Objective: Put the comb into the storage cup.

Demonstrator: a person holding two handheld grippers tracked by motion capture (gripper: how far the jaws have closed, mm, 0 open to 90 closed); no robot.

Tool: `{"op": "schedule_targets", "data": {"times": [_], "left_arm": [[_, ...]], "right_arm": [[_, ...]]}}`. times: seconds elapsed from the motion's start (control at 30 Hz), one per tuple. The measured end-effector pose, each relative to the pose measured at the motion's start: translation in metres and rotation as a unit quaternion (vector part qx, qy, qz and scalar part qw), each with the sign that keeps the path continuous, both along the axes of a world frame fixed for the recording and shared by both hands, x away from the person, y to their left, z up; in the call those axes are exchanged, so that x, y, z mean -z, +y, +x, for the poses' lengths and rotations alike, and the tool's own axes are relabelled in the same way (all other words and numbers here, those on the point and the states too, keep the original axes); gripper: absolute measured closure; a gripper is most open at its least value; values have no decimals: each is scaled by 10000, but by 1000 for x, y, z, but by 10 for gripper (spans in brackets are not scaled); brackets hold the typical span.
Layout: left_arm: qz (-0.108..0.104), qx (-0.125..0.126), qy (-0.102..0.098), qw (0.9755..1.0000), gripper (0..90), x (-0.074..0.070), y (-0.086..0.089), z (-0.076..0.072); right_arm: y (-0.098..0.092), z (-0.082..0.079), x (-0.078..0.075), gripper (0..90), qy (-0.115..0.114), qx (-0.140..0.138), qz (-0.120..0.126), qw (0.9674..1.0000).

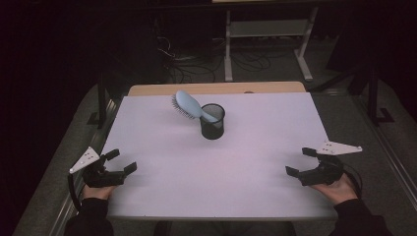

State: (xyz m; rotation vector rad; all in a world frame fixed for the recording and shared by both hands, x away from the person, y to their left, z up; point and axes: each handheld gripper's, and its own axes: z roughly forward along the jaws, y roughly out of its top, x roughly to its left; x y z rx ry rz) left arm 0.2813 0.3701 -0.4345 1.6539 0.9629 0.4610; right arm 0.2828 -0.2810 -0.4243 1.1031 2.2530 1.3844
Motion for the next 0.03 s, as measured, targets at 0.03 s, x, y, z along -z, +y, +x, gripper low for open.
{"op": "schedule_targets", "data": {"times": [0.03], "left_arm": [[-28,-13,-8,10000,0,0,0,0]], "right_arm": [[0,0,0,0,-1,10,7,10000]]}}
